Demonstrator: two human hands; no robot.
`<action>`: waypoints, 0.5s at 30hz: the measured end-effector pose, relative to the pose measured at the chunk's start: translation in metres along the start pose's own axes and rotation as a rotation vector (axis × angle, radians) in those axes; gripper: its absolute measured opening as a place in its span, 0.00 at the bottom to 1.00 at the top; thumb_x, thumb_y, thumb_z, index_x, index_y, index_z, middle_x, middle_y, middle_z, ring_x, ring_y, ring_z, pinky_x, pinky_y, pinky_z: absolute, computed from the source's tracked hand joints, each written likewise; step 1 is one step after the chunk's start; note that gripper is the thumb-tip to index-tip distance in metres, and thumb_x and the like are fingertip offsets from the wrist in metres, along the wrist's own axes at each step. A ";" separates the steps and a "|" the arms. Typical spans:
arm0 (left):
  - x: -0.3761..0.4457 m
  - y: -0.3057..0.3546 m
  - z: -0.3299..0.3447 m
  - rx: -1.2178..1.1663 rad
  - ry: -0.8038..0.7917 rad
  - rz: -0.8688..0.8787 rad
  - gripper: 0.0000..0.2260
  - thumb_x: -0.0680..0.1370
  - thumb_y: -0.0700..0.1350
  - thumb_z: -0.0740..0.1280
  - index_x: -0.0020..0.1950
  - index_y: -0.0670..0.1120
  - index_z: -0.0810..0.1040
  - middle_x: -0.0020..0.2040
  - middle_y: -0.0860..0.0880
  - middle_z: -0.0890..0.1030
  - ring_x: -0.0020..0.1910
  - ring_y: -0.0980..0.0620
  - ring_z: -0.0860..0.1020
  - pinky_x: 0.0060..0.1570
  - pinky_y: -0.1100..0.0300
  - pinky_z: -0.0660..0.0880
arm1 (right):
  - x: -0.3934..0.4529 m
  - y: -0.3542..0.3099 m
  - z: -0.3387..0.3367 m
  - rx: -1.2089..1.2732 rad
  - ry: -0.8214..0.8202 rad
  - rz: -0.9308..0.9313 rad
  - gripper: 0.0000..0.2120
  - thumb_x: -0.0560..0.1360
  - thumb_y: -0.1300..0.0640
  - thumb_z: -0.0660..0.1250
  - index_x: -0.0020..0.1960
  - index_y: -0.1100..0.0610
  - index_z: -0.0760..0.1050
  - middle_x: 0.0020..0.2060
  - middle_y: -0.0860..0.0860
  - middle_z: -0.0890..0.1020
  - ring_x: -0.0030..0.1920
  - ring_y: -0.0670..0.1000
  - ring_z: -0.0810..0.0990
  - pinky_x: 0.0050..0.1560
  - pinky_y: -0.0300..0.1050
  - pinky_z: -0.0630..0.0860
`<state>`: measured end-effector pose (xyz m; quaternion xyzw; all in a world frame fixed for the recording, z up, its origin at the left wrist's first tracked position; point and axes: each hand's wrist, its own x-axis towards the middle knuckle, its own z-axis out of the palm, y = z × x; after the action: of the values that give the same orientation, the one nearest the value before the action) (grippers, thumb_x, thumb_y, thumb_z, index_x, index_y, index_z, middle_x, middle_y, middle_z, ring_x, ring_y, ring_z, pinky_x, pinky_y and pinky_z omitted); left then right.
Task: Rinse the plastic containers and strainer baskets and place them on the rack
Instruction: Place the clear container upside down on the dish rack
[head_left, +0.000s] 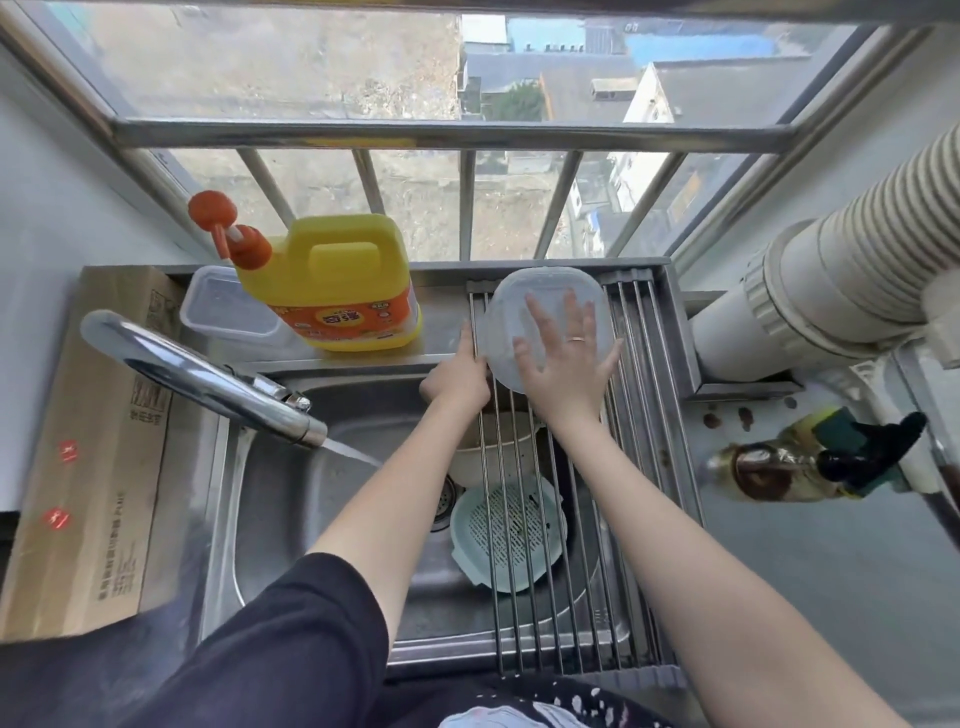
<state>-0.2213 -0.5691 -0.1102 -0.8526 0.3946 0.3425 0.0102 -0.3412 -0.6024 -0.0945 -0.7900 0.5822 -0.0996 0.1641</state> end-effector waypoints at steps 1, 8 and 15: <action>-0.001 0.000 -0.001 -0.008 0.005 -0.002 0.30 0.81 0.47 0.54 0.77 0.58 0.40 0.60 0.42 0.79 0.55 0.42 0.79 0.45 0.54 0.69 | -0.001 -0.001 0.003 -0.033 -0.046 0.019 0.23 0.79 0.38 0.50 0.74 0.34 0.54 0.78 0.45 0.50 0.78 0.52 0.43 0.69 0.70 0.41; -0.041 -0.030 0.018 -0.260 0.325 0.144 0.16 0.82 0.44 0.52 0.69 0.44 0.61 0.53 0.39 0.81 0.48 0.37 0.79 0.40 0.52 0.67 | 0.006 -0.010 0.004 -0.084 -0.084 0.065 0.25 0.80 0.36 0.45 0.75 0.35 0.49 0.78 0.46 0.46 0.77 0.53 0.39 0.67 0.74 0.35; -0.044 -0.104 0.068 -0.184 -0.045 0.188 0.21 0.79 0.43 0.57 0.72 0.52 0.62 0.58 0.41 0.77 0.52 0.41 0.77 0.52 0.46 0.76 | -0.050 -0.006 0.009 0.131 0.222 -0.162 0.17 0.78 0.53 0.55 0.66 0.45 0.65 0.68 0.49 0.71 0.72 0.51 0.64 0.70 0.66 0.41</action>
<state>-0.2095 -0.4490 -0.1624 -0.8012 0.4395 0.3956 -0.0914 -0.3480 -0.5523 -0.0986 -0.8062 0.5233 -0.2369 0.1413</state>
